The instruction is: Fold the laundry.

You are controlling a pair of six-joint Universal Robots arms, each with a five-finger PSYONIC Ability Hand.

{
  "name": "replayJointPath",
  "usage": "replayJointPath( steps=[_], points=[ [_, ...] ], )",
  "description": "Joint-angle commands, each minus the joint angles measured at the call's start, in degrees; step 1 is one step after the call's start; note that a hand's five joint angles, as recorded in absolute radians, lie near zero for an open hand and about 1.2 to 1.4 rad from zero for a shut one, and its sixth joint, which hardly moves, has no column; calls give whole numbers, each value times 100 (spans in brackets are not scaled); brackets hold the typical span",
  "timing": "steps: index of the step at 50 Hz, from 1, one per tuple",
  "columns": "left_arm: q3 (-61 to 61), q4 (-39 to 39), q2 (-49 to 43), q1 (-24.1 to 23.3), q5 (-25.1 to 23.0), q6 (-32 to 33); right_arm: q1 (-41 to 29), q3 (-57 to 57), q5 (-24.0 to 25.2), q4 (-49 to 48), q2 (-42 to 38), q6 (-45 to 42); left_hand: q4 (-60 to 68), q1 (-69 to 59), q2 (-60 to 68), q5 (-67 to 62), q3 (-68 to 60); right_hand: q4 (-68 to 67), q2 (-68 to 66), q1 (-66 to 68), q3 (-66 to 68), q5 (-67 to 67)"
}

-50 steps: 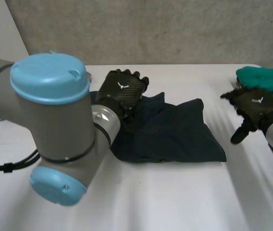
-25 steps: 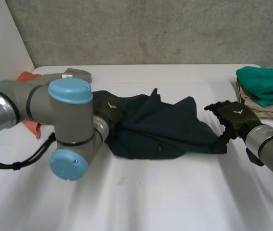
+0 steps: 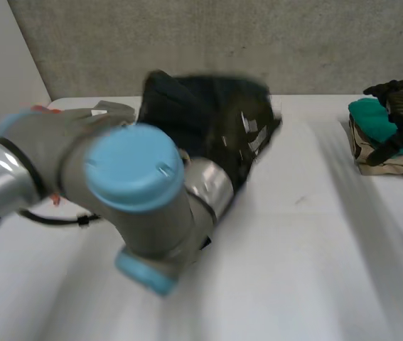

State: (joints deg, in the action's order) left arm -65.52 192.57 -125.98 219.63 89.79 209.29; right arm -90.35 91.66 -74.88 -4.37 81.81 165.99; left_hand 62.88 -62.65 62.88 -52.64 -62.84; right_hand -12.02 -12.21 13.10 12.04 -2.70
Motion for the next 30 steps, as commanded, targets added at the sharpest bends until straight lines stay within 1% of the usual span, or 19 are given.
replayJointPath(
  steps=[1, 2, 5, 7, 8, 10, 11, 12, 15, 16, 18, 22, 23, 26, 27, 30],
  points=[
    [-180, -1370, -357, -315, 425, -46, 140, 36, 35, -2, -24, 4, -3072, 3049, -3073, 3049, 3069, 202, 221, -310, -204, 270],
    [-241, -1467, -322, -332, 460, -46, 132, 36, 35, -2, -42, 4, -3512, 3490, -3513, 3489, 3509, 202, 221, -310, -204, 270],
    [-426, -1433, 20, -385, 574, -46, 114, 10, 35, -2, -95, -40, -3634, 3612, -3635, 3611, 3631, 202, 221, -310, -204, 270],
    [-514, -1284, 292, -359, 627, -55, 70, 1, 44, -2, -130, -110, -3668, 3646, -3669, 3645, 3665, 202, 221, -310, -204, 270],
    [-575, -1083, 528, -324, 714, -55, 61, -16, 44, 15, -182, -232, -3701, 3679, -3702, 3678, 3698, 202, 221, -310, -204, 270],
    [-654, -863, 706, -254, 811, -55, 61, -51, 44, 41, -253, -356, -3852, 3830, -3853, 3829, 3849, 202, 221, -310, -204, 270],
    [-681, -757, 759, -210, 873, -55, 61, -60, 44, 50, -296, -426, -3970, 3947, -3971, 3947, 3966, 202, 221, -310, -204, 270],
    [-699, -556, 829, -70, 969, -20, 53, -95, 44, 59, -366, -531, -4054, 4032, -4055, 4031, 4051, 202, 221, -310, -204, 270],
    [-602, -378, 847, 194, 1005, 7, 9, -130, 0, 68, -411, -629, -4055, 4033, -4056, 4032, 4052, 202, 221, -310, -204, 270],
    [-498, -352, 795, 369, 979, 24, -78, -148, -17, 68, -429, -638, -4055, 4033, -4056, 4032, 4052, 202, 221, -310, -204, 270],
    [-304, -387, 707, 467, 953, 50, -175, -157, -18, 59, -455, -647, -4072, 4049, -4073, 4049, 4069, 202, 221, -310, -204, 270],
    [276, -667, -92, 555, 689, 217, -439, -157, -35, 59, -551, -673, -4139, 4116, -4140, 4116, 4136, 202, 221, -310, -204, 270],
    [512, -833, -424, 555, 567, 348, -501, -148, -44, 77, -578, -673, -4306, 4283, -4307, 4282, 4302, 202, 221, -310, -204, 270],
    [856, -1098, -822, 599, 469, 560, -536, -87, -53, 77, -622, -682, -4492, 4469, -4493, 4469, 4489, 202, 221, -310, -204, 270],
    [996, -1247, -988, 677, 452, 665, -545, -61, -53, 68, -657, -690, -4576, 4553, -4577, 4552, 4572, 202, 221, -310, -204, 270],
    [1059, -1397, -1174, 827, 408, 718, -545, -25, -61, 68, -727, -699, -4576, 4554, -4577, 4553, 4573, 202, 221, -310, -204, 270]
  ],
)
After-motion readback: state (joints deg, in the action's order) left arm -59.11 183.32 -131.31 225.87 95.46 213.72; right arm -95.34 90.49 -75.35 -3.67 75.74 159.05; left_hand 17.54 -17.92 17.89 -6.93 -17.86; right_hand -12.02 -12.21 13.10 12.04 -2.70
